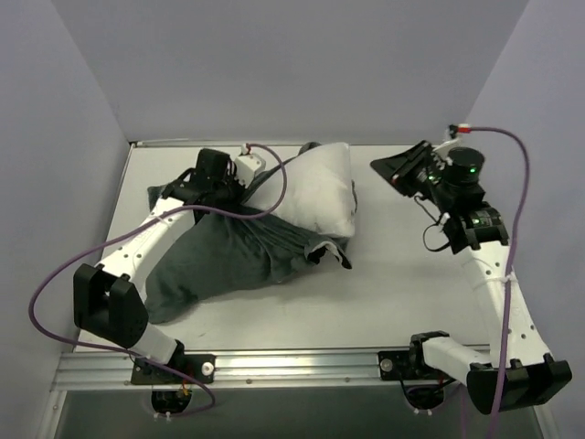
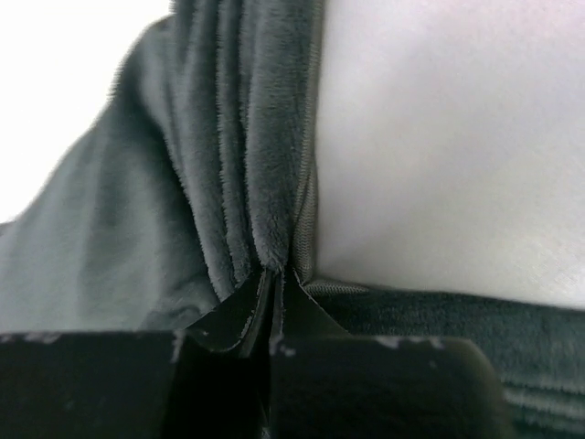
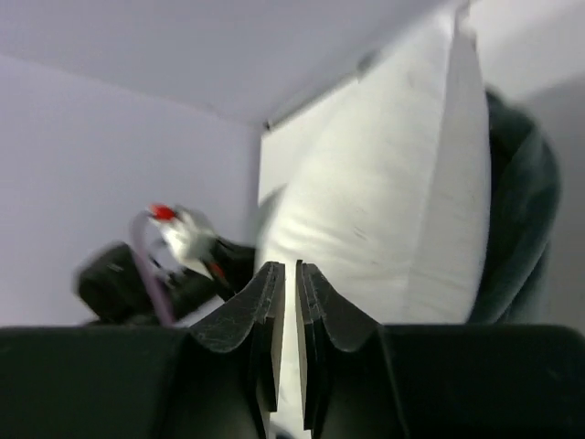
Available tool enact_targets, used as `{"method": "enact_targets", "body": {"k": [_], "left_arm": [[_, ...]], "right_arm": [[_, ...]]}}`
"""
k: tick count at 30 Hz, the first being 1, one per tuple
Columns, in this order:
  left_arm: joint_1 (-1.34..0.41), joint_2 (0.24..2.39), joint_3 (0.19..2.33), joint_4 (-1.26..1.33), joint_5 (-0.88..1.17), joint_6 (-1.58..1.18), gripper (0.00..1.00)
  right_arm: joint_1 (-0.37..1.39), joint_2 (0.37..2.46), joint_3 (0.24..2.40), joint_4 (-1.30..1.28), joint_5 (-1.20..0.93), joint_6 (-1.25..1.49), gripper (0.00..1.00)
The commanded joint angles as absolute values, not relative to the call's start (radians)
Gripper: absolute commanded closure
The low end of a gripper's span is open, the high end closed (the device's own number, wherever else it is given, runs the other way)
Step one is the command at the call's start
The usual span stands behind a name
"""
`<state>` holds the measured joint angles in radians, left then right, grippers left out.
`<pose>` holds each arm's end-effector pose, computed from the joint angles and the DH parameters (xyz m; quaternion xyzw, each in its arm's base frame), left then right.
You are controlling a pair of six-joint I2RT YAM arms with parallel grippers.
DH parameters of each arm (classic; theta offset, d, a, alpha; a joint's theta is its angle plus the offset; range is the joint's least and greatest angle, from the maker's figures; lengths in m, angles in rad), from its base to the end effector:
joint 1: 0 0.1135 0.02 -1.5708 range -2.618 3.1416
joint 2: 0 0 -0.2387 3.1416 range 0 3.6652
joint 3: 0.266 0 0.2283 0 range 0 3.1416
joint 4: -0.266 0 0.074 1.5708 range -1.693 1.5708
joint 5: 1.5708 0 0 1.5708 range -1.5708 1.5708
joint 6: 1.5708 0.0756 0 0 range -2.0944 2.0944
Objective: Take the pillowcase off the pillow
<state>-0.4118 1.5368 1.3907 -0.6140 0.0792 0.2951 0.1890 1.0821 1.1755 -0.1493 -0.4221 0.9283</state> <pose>0.3154 -0.1443 0.2765 0.3325 0.8561 -0.0593 0.3912 0.2539 0.0801 0.3966 0.1225 0.7145 0.4852 0.4890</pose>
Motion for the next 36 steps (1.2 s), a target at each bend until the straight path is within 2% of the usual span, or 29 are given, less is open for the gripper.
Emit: {"method": "enact_targets", "body": {"k": [1, 6, 10, 11, 13, 14, 15, 16, 20, 26, 36], "left_arm": [[-0.33, 1.523, 1.264, -0.644, -0.107, 0.422, 0.98], [-0.224, 1.534, 1.222, -0.636, -0.04, 0.486, 0.98], [-0.202, 1.496, 1.275, -0.709, 0.099, 0.476, 0.98], [-0.209, 1.49, 1.281, -0.712, 0.112, 0.465, 0.98], [-0.224, 1.483, 1.293, -0.718, 0.132, 0.443, 0.98], [-0.225, 1.482, 1.295, -0.719, 0.136, 0.437, 0.98], [-0.227, 1.482, 1.292, -0.718, 0.14, 0.431, 0.98], [-0.23, 1.485, 1.283, -0.715, 0.144, 0.431, 0.98], [-0.235, 1.499, 1.272, -0.706, 0.127, 0.437, 0.98], [-0.238, 1.508, 1.293, -0.709, 0.14, 0.422, 0.98], [-0.288, 1.551, 1.29, -0.692, 0.133, 0.393, 0.98]], "right_arm": [[0.115, 1.061, 1.371, -0.058, -0.528, 0.887, 1.0], [0.083, 1.115, 1.456, -0.098, -0.522, 0.839, 1.0], [0.112, 1.193, 1.407, -0.213, -0.523, 0.747, 1.0], [0.126, 1.212, 1.387, -0.244, -0.509, 0.688, 0.9], [0.169, 1.252, 1.319, -0.287, -0.477, 0.646, 0.61], [0.233, 1.256, 1.299, -0.288, -0.454, 0.625, 0.4], [0.267, 1.253, 1.281, -0.281, -0.396, 0.626, 0.25], [0.303, 1.247, 1.232, -0.226, -0.382, 0.635, 0.01], [0.429, 1.244, 1.111, -0.075, -0.388, 0.69, 0.0], [0.474, 1.38, 1.017, 0.078, -0.391, 0.693, 0.0], [0.564, 1.68, 1.038, 0.345, -0.462, 0.725, 0.0]]}}
